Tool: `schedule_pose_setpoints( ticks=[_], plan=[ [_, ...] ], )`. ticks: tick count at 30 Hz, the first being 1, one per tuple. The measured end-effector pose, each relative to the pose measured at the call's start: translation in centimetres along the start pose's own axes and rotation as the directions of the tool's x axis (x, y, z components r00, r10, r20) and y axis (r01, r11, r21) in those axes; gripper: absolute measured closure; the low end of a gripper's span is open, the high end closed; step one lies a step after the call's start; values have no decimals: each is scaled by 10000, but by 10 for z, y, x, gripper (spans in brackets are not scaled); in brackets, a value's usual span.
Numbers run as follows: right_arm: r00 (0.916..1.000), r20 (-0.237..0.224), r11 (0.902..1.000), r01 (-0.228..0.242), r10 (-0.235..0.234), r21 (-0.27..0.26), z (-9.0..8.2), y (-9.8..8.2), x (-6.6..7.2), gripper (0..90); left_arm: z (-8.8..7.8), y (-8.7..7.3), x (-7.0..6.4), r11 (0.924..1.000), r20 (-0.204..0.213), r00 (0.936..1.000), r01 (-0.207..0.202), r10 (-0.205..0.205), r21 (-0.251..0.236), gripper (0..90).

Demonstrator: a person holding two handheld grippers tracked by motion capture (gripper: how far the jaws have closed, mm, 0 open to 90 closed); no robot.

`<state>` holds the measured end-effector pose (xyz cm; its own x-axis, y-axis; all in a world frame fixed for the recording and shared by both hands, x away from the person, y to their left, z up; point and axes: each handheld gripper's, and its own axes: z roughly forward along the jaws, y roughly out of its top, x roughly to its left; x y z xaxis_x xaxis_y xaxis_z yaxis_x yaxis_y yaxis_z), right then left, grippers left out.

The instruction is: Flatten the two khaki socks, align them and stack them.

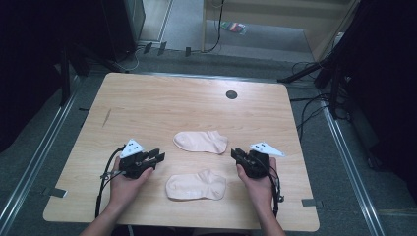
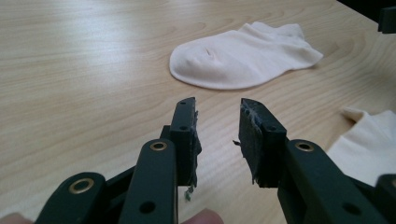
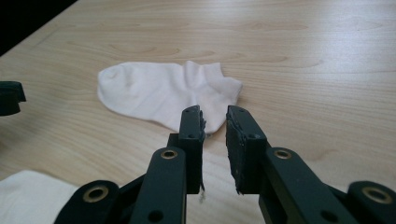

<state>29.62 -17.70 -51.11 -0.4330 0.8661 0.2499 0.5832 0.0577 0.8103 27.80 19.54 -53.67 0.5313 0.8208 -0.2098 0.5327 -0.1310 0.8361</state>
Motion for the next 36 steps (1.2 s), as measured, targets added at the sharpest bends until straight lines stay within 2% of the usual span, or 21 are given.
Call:
schedule_pose_setpoints(
  ticks=[5, 10, 15, 20, 24, 26, 28, 30, 33, 35, 36],
  plan=[
    [9993, 321, 9995, 187, -195, 267, 24, 11, -4, 763, 21, 14, 3, 9998, -173, 9998, -62, 65, 186, 677],
    [9987, 474, 9985, -224, 201, 494, 44, 16, -9, 743, 42, 25, 5, 9994, -289, 9996, 21, -11, 350, 671],
    [9978, 509, 9964, -470, 434, 699, 59, 19, -12, 687, 61, 32, 7, 9979, -336, 9994, 16, 6, 654, 628],
    [9969, 597, 9942, -569, 515, 918, 70, 23, -10, 637, 76, 34, 6, 9963, -686, 9976, 120, -62, 849, 548],
    [9956, 765, 9934, -619, 546, 961, 76, 22, -10, 637, 82, 37, 4, 9956, -840, 9964, 18, 61, 942, 546],
    [9941, 914, 9912, -692, 589, 1131, 80, 20, -10, 648, 84, 37, 2, 9947, -895, 9957, -134, 226, 1018, 577],
    [9931, 1039, 9900, -673, 545, 1239, 82, 18, -10, 701, 86, 36, 0, 9907, -1118, 9932, -160, 312, 1350, 633],
    [9934, 1020, 9889, -666, 532, 1328, 83, 17, -10, 763, 87, 36, -1, 9901, -1191, 9919, -271, 437, 1375, 699],
    [9946, 946, 9884, -548, 417, 1415, 83, 17, -8, 857, 87, 36, -1, 9893, -1086, 9930, -303, 461, 1425, 810],
    [9955, 884, 9890, -455, 331, 1410, 82, 17, -6, 878, 86, 36, -2, 9891, -1075, 9928, -370, 526, 1427, 900],
    [9956, 888, 9891, -413, 289, 1410, 81, 17, -5, 882, 85, 37, -2, 9884, -981, 9934, -445, 592, 1450, 900]
  ],
)
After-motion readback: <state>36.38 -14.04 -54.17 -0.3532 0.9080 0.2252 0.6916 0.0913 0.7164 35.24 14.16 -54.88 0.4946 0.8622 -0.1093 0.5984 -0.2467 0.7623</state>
